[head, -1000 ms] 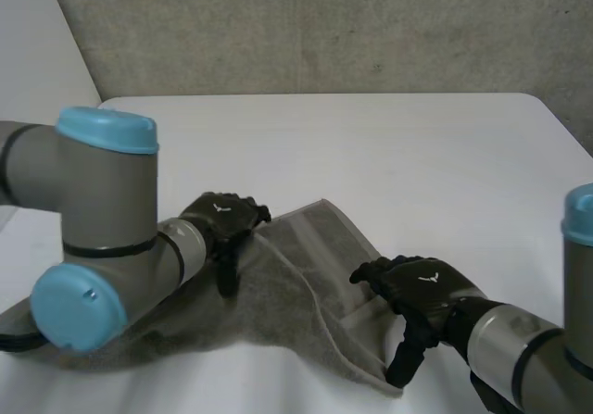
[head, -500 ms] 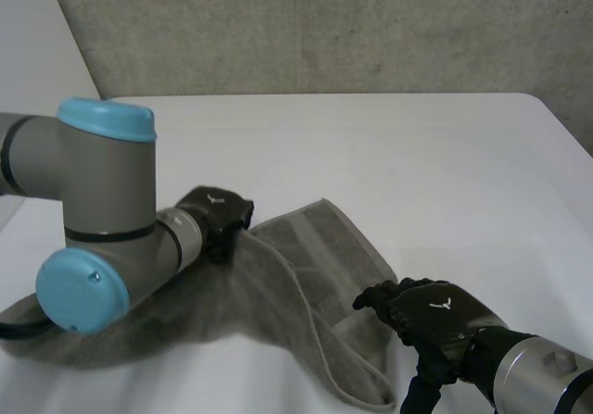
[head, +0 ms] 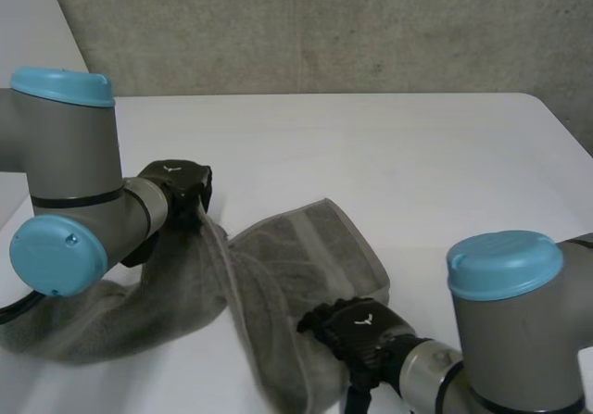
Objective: Fold the towel.
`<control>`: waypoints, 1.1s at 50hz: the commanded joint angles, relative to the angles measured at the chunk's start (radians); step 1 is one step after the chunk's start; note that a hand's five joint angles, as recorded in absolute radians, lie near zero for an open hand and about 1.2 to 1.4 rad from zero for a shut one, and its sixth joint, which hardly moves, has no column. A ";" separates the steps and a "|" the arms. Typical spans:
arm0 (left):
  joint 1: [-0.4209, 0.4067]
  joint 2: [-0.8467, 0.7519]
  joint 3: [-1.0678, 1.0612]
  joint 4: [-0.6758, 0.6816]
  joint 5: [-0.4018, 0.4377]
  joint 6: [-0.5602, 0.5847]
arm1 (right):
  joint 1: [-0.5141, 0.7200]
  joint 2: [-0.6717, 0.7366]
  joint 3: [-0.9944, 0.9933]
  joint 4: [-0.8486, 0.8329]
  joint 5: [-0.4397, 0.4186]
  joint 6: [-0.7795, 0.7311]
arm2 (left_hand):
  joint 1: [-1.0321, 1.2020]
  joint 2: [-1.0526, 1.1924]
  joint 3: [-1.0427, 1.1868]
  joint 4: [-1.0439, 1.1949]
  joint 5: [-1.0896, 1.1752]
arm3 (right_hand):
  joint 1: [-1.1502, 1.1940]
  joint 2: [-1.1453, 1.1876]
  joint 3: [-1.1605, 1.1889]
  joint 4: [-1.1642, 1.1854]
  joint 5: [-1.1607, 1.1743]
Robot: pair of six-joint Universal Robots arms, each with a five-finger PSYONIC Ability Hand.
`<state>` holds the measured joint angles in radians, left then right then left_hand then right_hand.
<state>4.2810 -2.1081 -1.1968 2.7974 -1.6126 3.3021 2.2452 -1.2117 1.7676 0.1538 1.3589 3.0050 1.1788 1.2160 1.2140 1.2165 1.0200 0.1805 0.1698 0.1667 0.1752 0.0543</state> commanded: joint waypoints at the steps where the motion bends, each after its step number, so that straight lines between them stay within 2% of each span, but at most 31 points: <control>1: 0.003 0.008 0.000 -0.002 0.000 0.001 | 0.028 0.009 -0.019 -0.091 0.006 -0.003 | 0.217 0.180 0.182 0.180 0.202 | -0.006 0.005 0.008 -0.001 -0.054; 16: 0.007 0.008 0.008 -0.006 0.000 -0.001 | 0.044 0.077 -0.011 -0.152 0.009 -0.064 | 0.217 0.180 0.182 0.180 0.202 | 0.007 0.018 0.021 0.013 -0.041; 22: 0.007 0.010 0.013 -0.006 0.000 -0.001 | 0.044 0.086 -0.010 -0.194 0.011 -0.075 | 0.217 0.180 0.182 0.180 0.202 | 0.224 0.235 0.238 0.230 0.176; 24: 0.007 0.013 0.013 -0.006 0.000 -0.001 | 0.044 0.086 -0.011 -0.209 0.011 -0.074 | 0.217 0.180 0.182 0.180 0.202 | 0.464 0.475 0.478 0.469 0.415; 25: 0.007 0.014 0.013 -0.006 0.000 -0.001 | 0.044 0.086 -0.011 -0.209 0.011 -0.074 | 0.217 0.180 0.182 0.180 0.202 | 0.465 0.476 0.479 0.471 0.417; 26: 0.007 0.016 0.013 -0.006 0.000 -0.001 | 0.044 0.084 -0.011 -0.220 0.012 -0.074 | 0.217 0.180 0.182 0.180 0.202 | 0.750 0.761 0.764 0.755 0.702; 27: 0.007 0.016 0.013 -0.006 0.000 -0.001 | 0.044 0.084 -0.011 -0.220 0.012 -0.074 | 0.217 0.180 0.182 0.180 0.202 | 0.753 0.764 0.767 0.758 0.705; 28: 0.007 0.019 0.013 -0.006 0.000 -0.001 | 0.042 0.078 -0.011 -0.236 0.019 -0.068 | 0.217 0.180 0.182 0.180 0.202 | 1.099 1.110 1.113 1.104 1.050; 29: 0.007 0.019 0.013 -0.006 0.000 -0.001 | 0.036 0.069 -0.014 -0.258 0.029 -0.061 | 0.217 0.180 0.182 0.180 0.202 | 1.215 1.225 1.228 1.220 1.166; 34: 0.010 0.037 0.046 -0.006 0.002 -0.001 | 0.030 0.037 -0.027 -0.293 0.062 -0.055 | 0.217 0.180 0.182 0.180 0.202 | 1.216 1.226 1.230 1.221 1.167; 37: 0.011 0.045 0.091 -0.004 0.002 -0.001 | 0.017 -0.046 -0.071 -0.313 0.082 -0.055 | 0.217 0.180 0.182 0.180 0.202 | 1.216 1.226 1.230 1.221 1.167; 43: 0.013 0.042 0.235 0.019 0.003 -0.026 | -0.119 -0.086 -0.222 -0.431 0.083 -0.072 | 0.217 0.180 0.182 0.180 0.202 | 1.216 1.226 1.230 1.221 1.167; 44: 0.013 0.040 0.308 0.051 0.003 -0.054 | -0.149 -0.095 -0.267 -0.503 0.086 -0.071 | 0.217 0.180 0.182 0.180 0.202 | 1.216 1.226 1.230 1.221 1.167; 45: 0.013 0.042 0.372 0.089 0.003 -0.094 | -0.150 -0.095 -0.267 -0.504 0.086 -0.071 | 0.217 0.180 0.182 0.180 0.202 | 1.216 1.226 1.230 1.221 1.167; 47: 0.014 0.046 0.431 0.129 0.002 -0.139 | -0.217 -0.124 -0.318 -0.688 0.107 -0.061 | 0.217 0.180 0.182 0.180 0.202 | 1.216 1.226 1.230 1.221 1.167; 48: 0.022 0.054 0.474 0.170 0.002 -0.183 | -0.217 -0.124 -0.318 -0.689 0.108 -0.061 | 0.217 0.180 0.182 0.180 0.202 | 1.216 1.226 1.230 1.221 1.167; 50: 0.036 0.069 0.500 0.204 -0.009 -0.226 | -0.274 -0.150 -0.333 -0.828 0.143 -0.061 | 0.217 0.180 0.182 0.180 0.202 | 1.216 1.226 1.230 1.221 1.167; 53: 0.049 0.106 0.482 0.228 -0.026 -0.294 | -0.285 -0.157 -0.336 -0.833 0.144 -0.069 | 0.217 0.180 0.182 0.180 0.202 | 1.216 1.226 1.230 1.221 1.167; 55: 0.045 0.120 0.439 0.209 -0.030 -0.314 | -0.291 -0.157 -0.343 -0.731 0.131 -0.071 | 0.217 0.180 0.182 0.180 0.202 | 1.216 1.226 1.230 1.221 1.167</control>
<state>4.3105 -2.0428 -0.7356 2.9675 -1.6186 3.1095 2.0021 -1.3509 1.4443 -0.5830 1.4841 2.9399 1.1789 1.2168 1.2147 1.2170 1.0196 1.3807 1.2089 1.2134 1.2160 1.0296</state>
